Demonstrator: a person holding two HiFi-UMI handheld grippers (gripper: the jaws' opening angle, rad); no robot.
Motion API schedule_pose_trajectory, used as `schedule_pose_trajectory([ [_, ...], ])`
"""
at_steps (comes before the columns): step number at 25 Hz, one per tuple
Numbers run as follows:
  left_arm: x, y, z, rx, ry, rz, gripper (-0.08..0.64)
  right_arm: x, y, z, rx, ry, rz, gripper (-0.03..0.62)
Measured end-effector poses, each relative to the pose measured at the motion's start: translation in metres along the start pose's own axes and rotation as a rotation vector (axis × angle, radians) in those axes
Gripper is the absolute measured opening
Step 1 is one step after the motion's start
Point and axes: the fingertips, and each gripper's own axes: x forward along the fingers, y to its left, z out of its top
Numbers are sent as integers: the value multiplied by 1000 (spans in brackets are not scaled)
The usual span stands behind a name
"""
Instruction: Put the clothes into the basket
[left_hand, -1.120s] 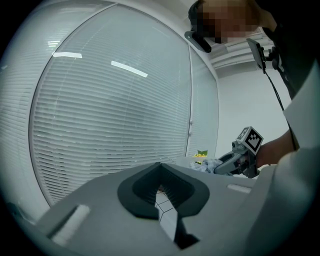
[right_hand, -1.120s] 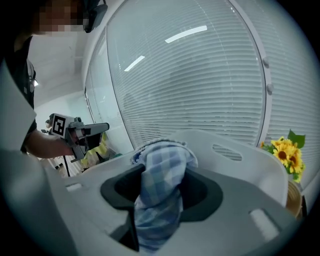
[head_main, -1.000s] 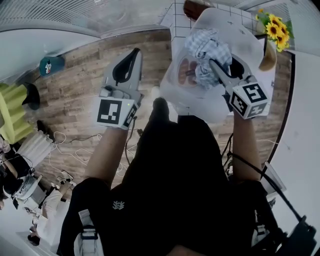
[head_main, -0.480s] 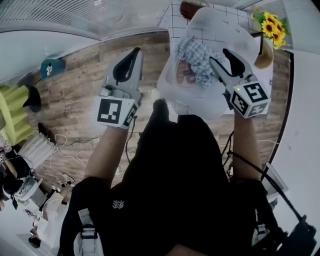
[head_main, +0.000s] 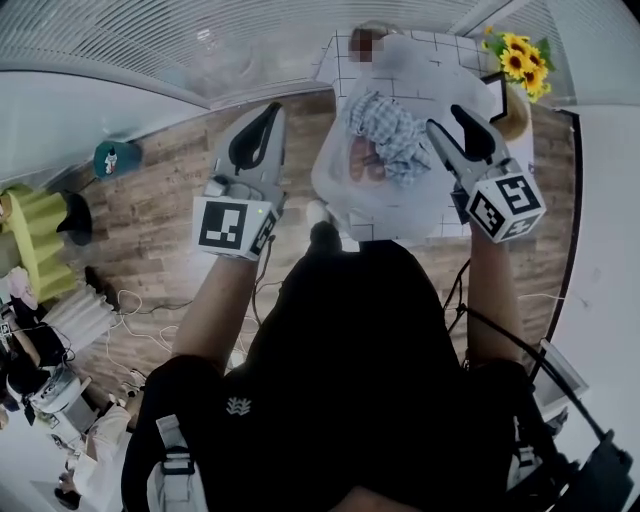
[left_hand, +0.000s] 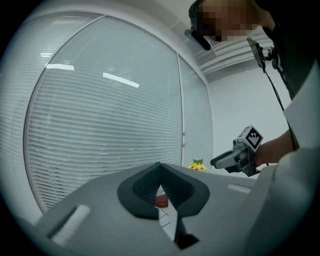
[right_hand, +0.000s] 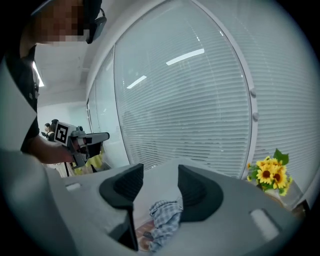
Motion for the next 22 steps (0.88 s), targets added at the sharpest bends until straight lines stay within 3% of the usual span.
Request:
schedule_pose_trajectory([
  [3, -1, -6, 12, 21, -20, -4, 6, -19, -6, 10, -2, -59, -27, 201],
  [9, -6, -17, 37, 51, -55, -19, 6, -55, -7, 31, -39, -170, -105, 100],
  [14, -12, -25, 57, 61, -84, -25, 6, -82, -6, 44, -47, -222, -138, 77],
  [22, -15, -28, 56, 65, -98, -3, 6, -104, -20, 42, -45, -254, -165, 44],
])
